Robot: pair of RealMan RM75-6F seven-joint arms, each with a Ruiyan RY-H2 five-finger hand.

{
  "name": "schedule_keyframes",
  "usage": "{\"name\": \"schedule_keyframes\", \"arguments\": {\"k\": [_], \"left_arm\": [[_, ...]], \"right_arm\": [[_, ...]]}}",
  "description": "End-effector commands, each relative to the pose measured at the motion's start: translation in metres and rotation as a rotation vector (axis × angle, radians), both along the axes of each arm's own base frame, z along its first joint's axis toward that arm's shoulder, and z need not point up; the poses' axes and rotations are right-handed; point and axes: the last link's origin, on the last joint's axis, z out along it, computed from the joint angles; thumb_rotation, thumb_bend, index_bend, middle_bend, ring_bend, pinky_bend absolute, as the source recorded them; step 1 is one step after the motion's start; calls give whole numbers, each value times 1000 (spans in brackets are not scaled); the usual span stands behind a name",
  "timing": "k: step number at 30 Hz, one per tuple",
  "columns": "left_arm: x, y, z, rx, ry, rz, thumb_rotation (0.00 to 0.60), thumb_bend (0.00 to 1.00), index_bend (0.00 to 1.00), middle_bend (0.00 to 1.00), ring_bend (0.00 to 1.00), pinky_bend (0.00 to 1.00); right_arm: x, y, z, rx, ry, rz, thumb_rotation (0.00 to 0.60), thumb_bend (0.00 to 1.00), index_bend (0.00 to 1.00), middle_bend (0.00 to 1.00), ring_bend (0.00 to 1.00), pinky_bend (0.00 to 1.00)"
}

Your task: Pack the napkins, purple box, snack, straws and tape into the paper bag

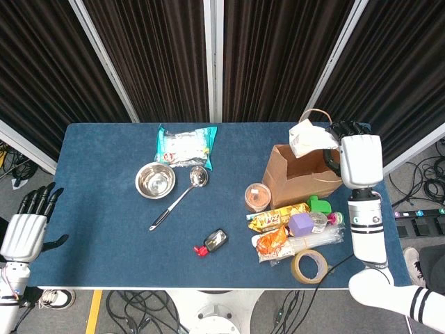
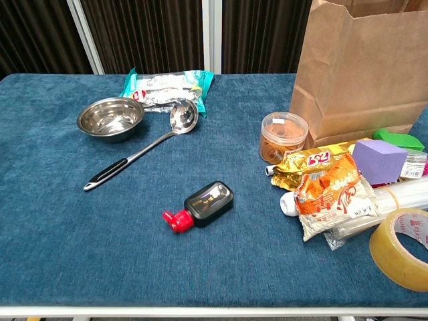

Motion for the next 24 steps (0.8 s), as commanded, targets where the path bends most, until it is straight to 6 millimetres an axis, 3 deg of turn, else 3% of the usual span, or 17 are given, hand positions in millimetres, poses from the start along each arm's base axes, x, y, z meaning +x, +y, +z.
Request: {"name": "schedule_keyframes", "arguments": {"k": [1, 3, 6, 8, 10, 13, 21, 24], "left_arm": [[0, -1, -1, -3, -9, 6, 600, 126, 56, 0, 0, 106], [-1, -2, -1, -2, -8, 7, 600, 127, 56, 0, 0, 106], [-1, -2, -2, -4, -8, 10, 600, 126, 56, 0, 0, 106], [-1, -2, -3, -7, -7, 8, 600, 125, 56, 0, 0, 106], [0, -2, -3, -8, 8, 2, 600, 127, 56, 0, 0, 106], [1, -1, -4, -7, 19, -5, 600, 127, 56, 0, 0, 106], [4, 0, -2, -2, 9, -14, 600, 127, 56, 0, 0, 106], [6, 1, -1, 2, 3, -19, 600, 126, 56, 0, 0, 106]], "right_arm": [[-3, 0, -1, 4, 3, -8, 600, 408, 550, 435, 366, 495], [-6, 1, -1, 10, 7, -19, 600, 396, 550, 434, 366, 494], [-12, 2, -1, 31, 22, -46, 600, 291, 538, 411, 362, 477], [-17, 2, -2, 82, 42, -70, 600, 184, 464, 366, 308, 426], [-20, 1, -1, 131, 76, -94, 600, 67, 337, 285, 187, 337], [-22, 0, 1, 162, 84, -102, 600, 4, 237, 204, 91, 250], [-16, 2, 11, 135, 35, -50, 600, 0, 223, 189, 81, 241], [-4, 8, 18, 107, 1, 11, 600, 1, 223, 190, 86, 241]]}}
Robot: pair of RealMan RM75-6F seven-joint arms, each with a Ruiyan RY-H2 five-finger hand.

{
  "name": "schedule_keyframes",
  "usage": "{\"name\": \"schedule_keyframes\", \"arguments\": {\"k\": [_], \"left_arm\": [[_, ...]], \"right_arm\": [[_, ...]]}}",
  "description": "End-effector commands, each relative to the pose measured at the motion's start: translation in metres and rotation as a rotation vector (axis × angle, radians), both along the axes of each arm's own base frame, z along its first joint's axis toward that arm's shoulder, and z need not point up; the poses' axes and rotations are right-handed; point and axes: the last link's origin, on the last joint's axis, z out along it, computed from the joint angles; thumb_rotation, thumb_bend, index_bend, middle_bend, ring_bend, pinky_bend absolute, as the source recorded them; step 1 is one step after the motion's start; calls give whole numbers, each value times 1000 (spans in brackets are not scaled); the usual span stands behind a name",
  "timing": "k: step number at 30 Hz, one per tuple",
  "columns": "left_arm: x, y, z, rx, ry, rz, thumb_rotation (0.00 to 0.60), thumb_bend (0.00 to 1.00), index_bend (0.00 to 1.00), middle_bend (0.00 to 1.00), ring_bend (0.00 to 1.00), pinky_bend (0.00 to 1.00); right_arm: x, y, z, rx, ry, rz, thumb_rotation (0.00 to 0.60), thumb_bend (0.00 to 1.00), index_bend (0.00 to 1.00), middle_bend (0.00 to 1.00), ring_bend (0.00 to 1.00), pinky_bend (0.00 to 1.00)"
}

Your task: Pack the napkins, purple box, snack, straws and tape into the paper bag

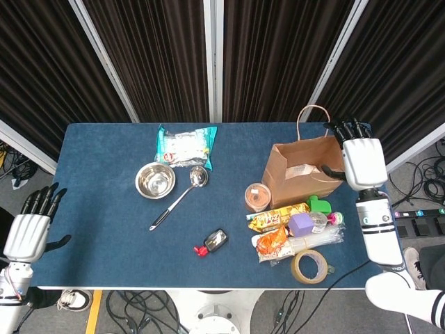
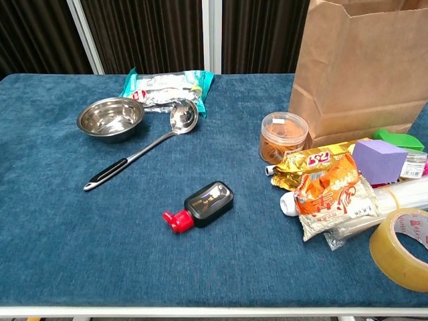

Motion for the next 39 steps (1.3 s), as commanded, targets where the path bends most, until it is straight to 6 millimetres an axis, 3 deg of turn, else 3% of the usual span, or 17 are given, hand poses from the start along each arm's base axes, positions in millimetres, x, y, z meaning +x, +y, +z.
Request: {"name": "schedule_keyframes", "arguments": {"k": [1, 8, 10, 13, 19, 22, 25, 31, 39], "left_arm": [[1, 0, 1, 2, -4, -2, 600, 126, 55, 0, 0, 106], [2, -2, 1, -3, -6, 2, 600, 126, 56, 0, 0, 106], [3, -2, 1, -3, -5, 4, 600, 126, 56, 0, 0, 106], [5, -1, 0, -6, -7, 0, 600, 127, 55, 0, 0, 106], [7, -3, -5, -23, 0, -8, 600, 127, 55, 0, 0, 106], [6, -4, -4, -23, -1, 0, 600, 127, 56, 0, 0, 106], [5, -4, -5, -21, -5, 4, 600, 126, 56, 0, 0, 106], [3, -5, -10, -41, -6, 6, 600, 127, 55, 0, 0, 106], [-3, -6, -12, -45, 1, 16, 600, 127, 55, 0, 0, 107]], "right_arm": [[15, 8, 9, -38, -45, 76, 600, 1, 223, 191, 87, 240], [67, 41, 44, -131, -148, 301, 600, 13, 224, 213, 93, 240], [78, 54, 40, -97, -133, 361, 600, 14, 224, 214, 93, 240], [77, 74, 24, -5, -87, 399, 600, 5, 223, 222, 93, 240], [33, 111, -20, 261, 80, 303, 600, 0, 221, 233, 93, 235], [9, 121, -28, 334, 163, 240, 600, 0, 232, 240, 94, 235], [-13, 128, -32, 379, 201, 184, 600, 0, 316, 268, 122, 235], [-45, 123, -44, 430, 249, 93, 600, 0, 365, 295, 144, 235], [-85, 105, -77, 461, 272, -1, 600, 0, 365, 293, 143, 235]]}}
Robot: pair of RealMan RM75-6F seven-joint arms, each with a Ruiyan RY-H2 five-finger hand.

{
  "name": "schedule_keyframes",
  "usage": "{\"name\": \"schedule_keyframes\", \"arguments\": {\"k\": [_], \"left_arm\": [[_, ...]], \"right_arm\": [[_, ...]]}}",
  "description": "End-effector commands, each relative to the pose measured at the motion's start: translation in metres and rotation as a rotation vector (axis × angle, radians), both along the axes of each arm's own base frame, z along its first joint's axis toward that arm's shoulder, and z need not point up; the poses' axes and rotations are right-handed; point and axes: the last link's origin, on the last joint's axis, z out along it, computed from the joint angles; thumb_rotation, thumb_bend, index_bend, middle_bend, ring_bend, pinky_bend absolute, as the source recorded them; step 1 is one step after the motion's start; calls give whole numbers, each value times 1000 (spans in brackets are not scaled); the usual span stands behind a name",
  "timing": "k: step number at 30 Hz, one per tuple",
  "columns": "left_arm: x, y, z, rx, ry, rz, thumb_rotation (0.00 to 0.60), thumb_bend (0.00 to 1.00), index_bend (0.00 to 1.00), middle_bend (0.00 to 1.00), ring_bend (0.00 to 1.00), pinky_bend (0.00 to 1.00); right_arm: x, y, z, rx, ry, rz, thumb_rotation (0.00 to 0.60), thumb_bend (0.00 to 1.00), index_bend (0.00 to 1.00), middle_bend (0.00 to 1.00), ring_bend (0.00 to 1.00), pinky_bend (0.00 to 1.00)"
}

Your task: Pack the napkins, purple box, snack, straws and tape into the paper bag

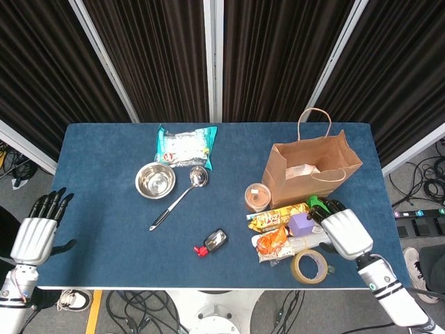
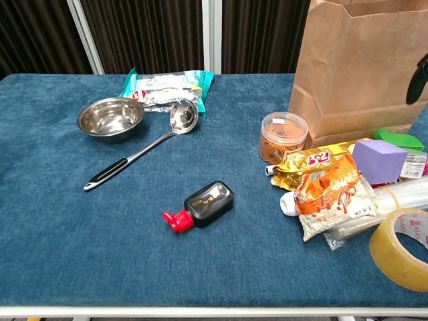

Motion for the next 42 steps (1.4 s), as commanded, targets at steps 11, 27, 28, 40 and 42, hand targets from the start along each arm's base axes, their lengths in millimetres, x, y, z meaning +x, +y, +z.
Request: {"name": "schedule_keyframes", "arguments": {"k": [11, 27, 28, 40, 42], "left_arm": [[-9, 2, 3, 25, 24, -9, 600, 127, 56, 0, 0, 107], [-11, 8, 6, 40, 20, -21, 600, 127, 56, 0, 0, 107], [-11, 7, 6, 40, 19, -21, 600, 126, 56, 0, 0, 107], [-11, 6, 6, 36, 20, -22, 600, 127, 56, 0, 0, 107], [-11, 6, 6, 35, 19, -20, 600, 126, 55, 0, 0, 107]], "right_arm": [[-29, -25, -57, 16, -84, -104, 600, 0, 284, 239, 98, 235], [-27, -34, -78, 71, -138, -178, 600, 0, 273, 233, 98, 235], [-27, -34, -78, 72, -137, -179, 600, 0, 272, 238, 98, 235], [-26, -32, -77, 33, -129, -180, 600, 60, 464, 421, 181, 238], [-27, -31, -77, 29, -125, -182, 600, 77, 477, 430, 187, 238]]}}
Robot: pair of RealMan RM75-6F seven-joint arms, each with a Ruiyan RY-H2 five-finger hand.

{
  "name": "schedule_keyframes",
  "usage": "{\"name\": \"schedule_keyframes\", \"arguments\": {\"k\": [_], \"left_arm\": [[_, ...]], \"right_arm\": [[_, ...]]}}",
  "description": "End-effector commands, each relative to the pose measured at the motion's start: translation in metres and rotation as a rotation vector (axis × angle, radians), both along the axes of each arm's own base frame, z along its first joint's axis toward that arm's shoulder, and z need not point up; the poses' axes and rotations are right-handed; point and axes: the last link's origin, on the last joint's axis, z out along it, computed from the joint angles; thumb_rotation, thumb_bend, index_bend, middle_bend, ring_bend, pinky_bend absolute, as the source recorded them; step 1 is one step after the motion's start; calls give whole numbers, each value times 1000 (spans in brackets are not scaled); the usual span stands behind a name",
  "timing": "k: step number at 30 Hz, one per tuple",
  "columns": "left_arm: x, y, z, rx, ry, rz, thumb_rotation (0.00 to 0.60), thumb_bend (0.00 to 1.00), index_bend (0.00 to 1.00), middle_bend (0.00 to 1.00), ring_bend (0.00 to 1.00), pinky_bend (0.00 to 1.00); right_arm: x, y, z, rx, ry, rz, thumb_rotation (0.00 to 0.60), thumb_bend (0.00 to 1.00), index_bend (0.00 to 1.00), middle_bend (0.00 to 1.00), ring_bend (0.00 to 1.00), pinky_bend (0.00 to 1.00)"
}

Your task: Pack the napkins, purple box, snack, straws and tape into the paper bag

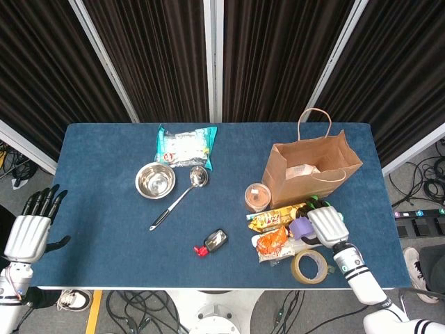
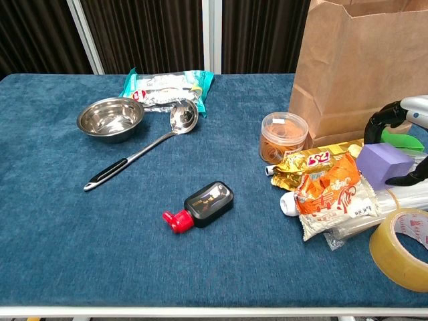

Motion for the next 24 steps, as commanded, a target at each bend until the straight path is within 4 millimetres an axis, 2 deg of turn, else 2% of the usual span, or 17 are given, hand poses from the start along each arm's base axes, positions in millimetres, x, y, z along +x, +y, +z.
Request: {"name": "schedule_keyframes", "arguments": {"k": [1, 7, 13, 16, 20, 24], "left_arm": [[0, 0, 0, 0, -1, 2, 600, 126, 55, 0, 0, 107], [2, 1, 1, 1, -3, -7, 600, 127, 55, 0, 0, 107], [6, 1, 2, 2, -6, -17, 600, 127, 55, 0, 0, 107], [7, 1, 3, 5, -7, -20, 600, 126, 55, 0, 0, 107], [10, 1, 4, 7, -9, -24, 600, 126, 55, 0, 0, 107], [13, 0, 4, 10, -9, -33, 600, 126, 55, 0, 0, 106]], "right_arm": [[0, 1, 0, -7, 2, -3, 600, 87, 486, 436, 194, 239], [5, 4, 5, -38, -25, 18, 600, 139, 538, 472, 221, 252], [28, 15, 29, -100, -93, 105, 600, 157, 544, 476, 222, 256], [51, 25, 50, -147, -153, 188, 600, 157, 544, 476, 222, 256], [99, 33, 82, -211, -254, 344, 600, 158, 546, 480, 232, 259], [140, 30, 106, -296, -300, 462, 600, 168, 548, 482, 237, 263]]}}
